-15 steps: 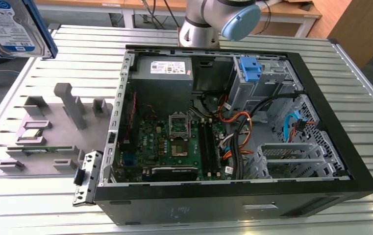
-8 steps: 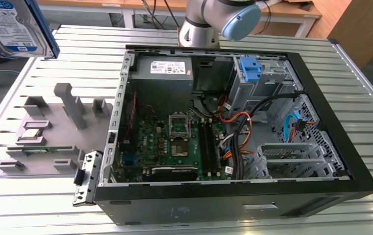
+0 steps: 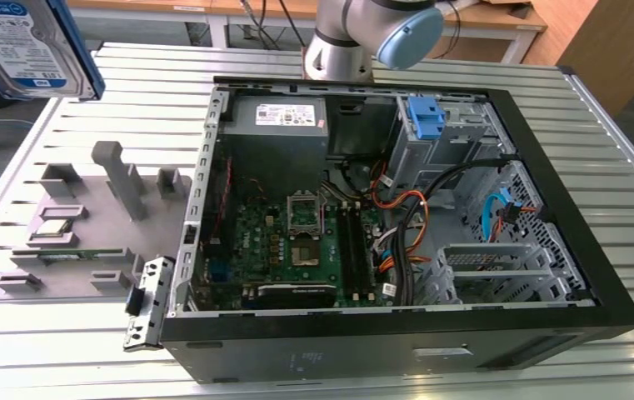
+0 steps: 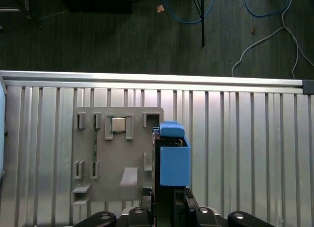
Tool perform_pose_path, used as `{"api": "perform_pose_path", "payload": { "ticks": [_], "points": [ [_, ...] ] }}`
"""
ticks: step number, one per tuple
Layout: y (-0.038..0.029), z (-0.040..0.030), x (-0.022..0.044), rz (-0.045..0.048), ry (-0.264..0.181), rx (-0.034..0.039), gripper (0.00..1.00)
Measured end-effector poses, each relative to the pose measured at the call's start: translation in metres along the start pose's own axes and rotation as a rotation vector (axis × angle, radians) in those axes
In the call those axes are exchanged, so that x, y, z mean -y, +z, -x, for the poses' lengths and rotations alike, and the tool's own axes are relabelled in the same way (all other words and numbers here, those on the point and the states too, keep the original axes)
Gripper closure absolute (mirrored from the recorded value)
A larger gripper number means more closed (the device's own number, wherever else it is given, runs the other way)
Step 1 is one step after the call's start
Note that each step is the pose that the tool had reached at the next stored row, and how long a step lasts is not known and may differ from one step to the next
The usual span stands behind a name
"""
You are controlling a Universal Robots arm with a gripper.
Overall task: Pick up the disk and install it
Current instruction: 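Pick up the disk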
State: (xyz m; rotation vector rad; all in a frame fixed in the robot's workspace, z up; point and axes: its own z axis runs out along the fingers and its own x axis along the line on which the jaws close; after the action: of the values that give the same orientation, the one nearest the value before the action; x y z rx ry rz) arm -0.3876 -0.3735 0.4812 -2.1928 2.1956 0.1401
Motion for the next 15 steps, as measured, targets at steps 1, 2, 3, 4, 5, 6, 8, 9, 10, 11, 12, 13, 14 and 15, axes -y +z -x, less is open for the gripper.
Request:
{"api": "perform_pose_path", "payload": {
  "ticks": [1,2,3,4,5,6,8,9,10,11,12,13,14,15],
  "points": [
    [0.0000,0.0000,0.0005,-0.0001,0.000,0.0000,0.65],
    [0.0000,0.0000,0.0010,-0.0001,0.000,0.0000,0.65],
    [0.0000,0.0000,0.0015,-0.0001,0.000,0.0000,0.65],
    [-0.0001,0.0000,0.0021,0.0000,0.000,0.0000,0.65],
    [-0.0001,0.0000,0.0025,-0.0001,0.000,0.0000,0.65],
    [-0.0001,0.0000,0.0029,0.0000,0.000,0.0000,0.65],
    [-0.0001,0.0000,0.0037,-0.0001,0.000,0.0000,0.65],
    [-0.0001,0.0000,0.0040,-0.0001,0.000,0.0000,0.65],
    [-0.0001,0.0000,0.0044,-0.0001,0.000,0.0000,0.65],
    [-0.0002,0.0000,0.0049,0.0000,0.000,0.0000,0.65],
    [-0.0002,0.0000,0.0053,-0.0001,0.000,0.0000,0.65],
    [-0.0002,0.0000,0.0058,0.0000,0.000,0.0000,0.65],
    [-0.0002,0.0000,0.0062,0.0000,0.000,0.0000,0.65],
    [-0.0002,0.0000,0.0066,0.0000,0.000,0.0000,0.65]
  ]
}}
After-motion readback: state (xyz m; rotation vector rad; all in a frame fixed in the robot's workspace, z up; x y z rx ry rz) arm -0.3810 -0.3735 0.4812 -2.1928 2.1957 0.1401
